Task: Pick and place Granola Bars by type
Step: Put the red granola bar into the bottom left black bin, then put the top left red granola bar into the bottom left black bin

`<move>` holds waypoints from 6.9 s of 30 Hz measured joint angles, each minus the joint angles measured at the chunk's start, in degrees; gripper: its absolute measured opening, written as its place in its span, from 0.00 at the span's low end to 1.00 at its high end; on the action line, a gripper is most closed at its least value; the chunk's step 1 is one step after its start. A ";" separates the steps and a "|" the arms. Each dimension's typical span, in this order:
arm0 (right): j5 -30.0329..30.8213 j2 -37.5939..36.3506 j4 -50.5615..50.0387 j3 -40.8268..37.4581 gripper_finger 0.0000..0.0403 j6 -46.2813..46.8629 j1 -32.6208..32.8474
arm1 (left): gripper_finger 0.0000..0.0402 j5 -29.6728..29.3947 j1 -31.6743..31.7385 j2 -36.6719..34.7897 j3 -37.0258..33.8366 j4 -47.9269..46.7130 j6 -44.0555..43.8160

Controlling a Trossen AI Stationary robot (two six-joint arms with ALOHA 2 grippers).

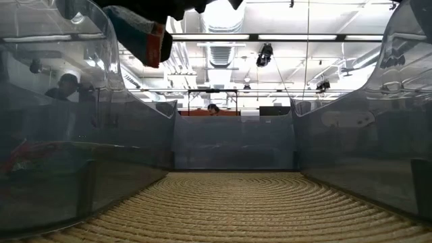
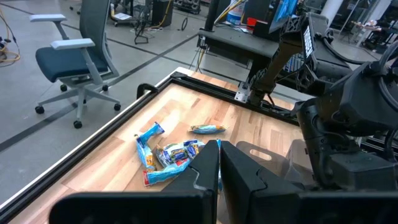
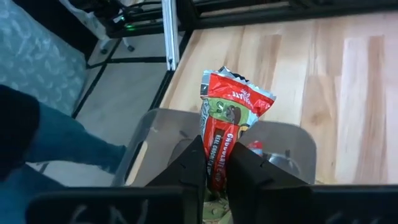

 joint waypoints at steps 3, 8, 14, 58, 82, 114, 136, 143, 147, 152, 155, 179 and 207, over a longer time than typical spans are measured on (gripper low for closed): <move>-0.09 0.00 -0.17 -0.33 0.14 0.08 0.07 | 0.00 0.00 -0.01 -0.01 0.00 -0.01 0.02; -0.13 0.02 -0.05 -0.35 0.21 0.23 0.07 | 0.00 0.00 -0.01 -0.01 0.00 -0.01 0.04; -0.15 0.02 -0.03 -0.44 0.25 0.23 0.08 | 0.00 0.00 -0.02 -0.02 0.00 -0.01 0.07; -1.92 0.02 -0.05 -0.46 0.48 2.20 0.11 | 0.00 -0.03 0.00 -0.02 0.02 -0.01 0.07; -1.66 -1.20 -0.76 2.86 0.24 -1.74 -1.92 | 0.00 -0.04 0.00 -0.02 0.02 -0.01 0.07; 15.34 -30.70 -18.33 -2.65 0.02 -17.16 -8.65 | 0.00 -0.02 0.01 -0.31 0.04 1.68 1.44; 27.07 -67.43 5.82 -47.21 0.02 -6.18 -11.93 | 0.00 -0.02 -0.02 -0.44 0.07 6.38 2.94; 28.10 -73.40 6.48 -53.42 0.02 -4.56 -11.96 | 0.00 -0.08 0.01 -0.44 0.07 7.53 3.17; 30.39 -75.56 6.28 -55.20 0.02 -4.51 -12.03 | 0.00 -0.23 0.01 -0.35 0.07 7.55 3.15; 31.80 -77.37 6.14 -55.69 0.02 -5.08 -12.22 | 0.00 -0.89 0.01 -0.27 0.07 7.57 3.13; 31.95 -78.01 5.95 -55.71 0.02 -5.38 -12.23 | 0.00 -1.13 0.00 -0.03 0.07 7.79 3.10; 34.78 -78.68 1.22 -55.49 0.02 -1.00 -12.17 | 0.00 -1.31 0.01 3.15 0.07 11.72 3.06; 34.55 -78.66 1.26 -55.47 0.02 2.77 -12.17 | 0.55 -9.05 1.82 22.91 22.48 -4.59 7.74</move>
